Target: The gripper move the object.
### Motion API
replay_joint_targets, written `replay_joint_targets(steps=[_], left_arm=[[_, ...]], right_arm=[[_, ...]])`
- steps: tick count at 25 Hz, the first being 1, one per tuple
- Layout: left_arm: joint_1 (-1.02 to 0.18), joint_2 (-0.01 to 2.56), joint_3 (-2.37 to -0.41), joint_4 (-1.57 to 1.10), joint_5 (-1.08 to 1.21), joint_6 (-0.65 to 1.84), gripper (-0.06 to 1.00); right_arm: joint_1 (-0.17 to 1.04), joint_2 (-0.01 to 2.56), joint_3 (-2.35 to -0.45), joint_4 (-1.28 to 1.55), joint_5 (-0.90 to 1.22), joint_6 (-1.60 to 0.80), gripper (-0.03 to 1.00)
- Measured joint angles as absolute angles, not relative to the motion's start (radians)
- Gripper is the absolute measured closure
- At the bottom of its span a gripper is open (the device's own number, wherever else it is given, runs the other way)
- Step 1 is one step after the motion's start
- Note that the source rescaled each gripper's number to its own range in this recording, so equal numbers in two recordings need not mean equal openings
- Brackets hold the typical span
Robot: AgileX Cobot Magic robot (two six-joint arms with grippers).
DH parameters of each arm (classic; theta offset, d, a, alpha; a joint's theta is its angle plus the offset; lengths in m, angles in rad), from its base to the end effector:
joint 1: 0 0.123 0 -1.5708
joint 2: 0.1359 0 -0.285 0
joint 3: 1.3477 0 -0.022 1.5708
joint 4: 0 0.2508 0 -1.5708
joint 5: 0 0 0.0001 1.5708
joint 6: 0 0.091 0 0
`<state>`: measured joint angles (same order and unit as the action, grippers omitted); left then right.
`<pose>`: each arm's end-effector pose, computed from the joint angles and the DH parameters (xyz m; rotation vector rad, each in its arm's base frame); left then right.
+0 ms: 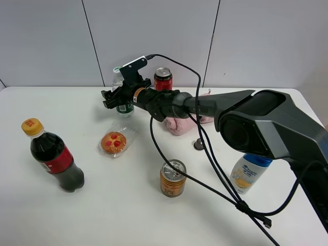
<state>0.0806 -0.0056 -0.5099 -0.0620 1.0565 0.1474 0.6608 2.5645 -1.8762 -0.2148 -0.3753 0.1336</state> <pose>-0.0064 -0.0054 0.2805 0.0708 2.0225 0.0704 0.4419 0.3525 0.0999 -0.7040 1.6905 0.4917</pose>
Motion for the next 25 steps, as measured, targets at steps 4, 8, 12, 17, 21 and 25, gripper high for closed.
replay_joint_targets(steps=[4,8,12,17,21,25], left_arm=[[0.081,-0.006,-0.51,-0.062,1.056,0.147,-0.06],[0.081,-0.006,-0.51,-0.062,1.056,0.147,-0.06],[0.081,-0.006,-0.51,-0.062,1.056,0.147,-0.06],[0.081,-0.006,-0.51,-0.062,1.056,0.147,-0.06],[0.081,-0.006,-0.51,-0.062,1.056,0.147,-0.06],[0.081,-0.006,-0.51,-0.062,1.056,0.147,-0.06]], right_arm=[[0.661,2.565,-1.876,-0.215,-0.374,0.134,0.07],[0.661,2.565,-1.876,-0.215,-0.374,0.135,0.07],[0.661,2.533,-1.876,-0.215,-0.313,0.157,0.07],[0.661,2.43,-1.876,-0.215,-0.168,0.161,0.07],[0.663,2.34,-1.876,-0.215,-0.056,0.161,0.07],[0.68,2.248,-1.876,-0.215,0.096,0.161,0.07]])
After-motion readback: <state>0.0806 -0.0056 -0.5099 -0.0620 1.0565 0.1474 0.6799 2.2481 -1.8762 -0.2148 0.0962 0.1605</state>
